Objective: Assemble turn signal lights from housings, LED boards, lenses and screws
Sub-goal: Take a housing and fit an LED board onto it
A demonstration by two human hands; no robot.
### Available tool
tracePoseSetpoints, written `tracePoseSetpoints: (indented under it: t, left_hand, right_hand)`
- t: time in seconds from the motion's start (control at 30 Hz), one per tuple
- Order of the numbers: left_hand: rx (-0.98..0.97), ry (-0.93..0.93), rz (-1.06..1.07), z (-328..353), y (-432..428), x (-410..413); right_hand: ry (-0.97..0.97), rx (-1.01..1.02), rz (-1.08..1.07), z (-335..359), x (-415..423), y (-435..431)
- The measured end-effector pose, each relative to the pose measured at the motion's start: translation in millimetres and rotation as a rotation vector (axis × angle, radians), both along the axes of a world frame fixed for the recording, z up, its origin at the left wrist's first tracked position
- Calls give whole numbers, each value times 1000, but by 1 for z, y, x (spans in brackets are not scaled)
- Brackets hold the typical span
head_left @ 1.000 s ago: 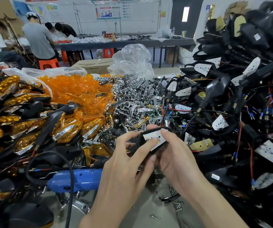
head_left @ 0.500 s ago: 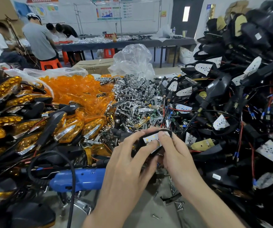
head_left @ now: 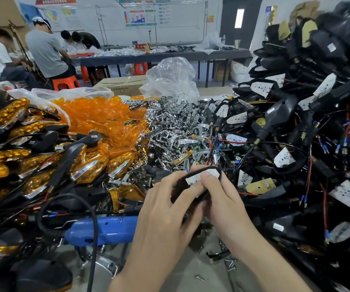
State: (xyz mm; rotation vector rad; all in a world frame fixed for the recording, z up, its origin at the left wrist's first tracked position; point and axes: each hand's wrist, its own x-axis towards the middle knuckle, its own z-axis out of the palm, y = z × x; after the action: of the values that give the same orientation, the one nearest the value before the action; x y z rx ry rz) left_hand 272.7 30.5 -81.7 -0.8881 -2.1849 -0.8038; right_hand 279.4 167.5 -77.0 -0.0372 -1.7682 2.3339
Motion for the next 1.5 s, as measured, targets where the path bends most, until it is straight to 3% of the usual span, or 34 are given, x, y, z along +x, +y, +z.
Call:
tracePoseSetpoints:
  t: [0.3,0.8,1.03,1.1,1.33,1.5]
  left_hand:
    - [-58,-123,-26,4,-2,7]
    - [-78,-107,-32,3,-1,4]
    - [236,-332,138,24,-22,-20]
    - [176,-423,230,30,-34,-42]
    - [-378,-653,447,35,-33,-110]
    - [-566,-673,663,39,-7,-127]
  right_hand:
    - [-43,-20,-51,-2,-3,6]
    - [18,-59,21,-2,-4,8]
    - [-19,-64,-27,3,-4,8]
    - [-19,-54,-36,3,-3,9]
    - [-47,-101,-83,3,-4,8]
    - [-41,-119,-68,3,-2,6]
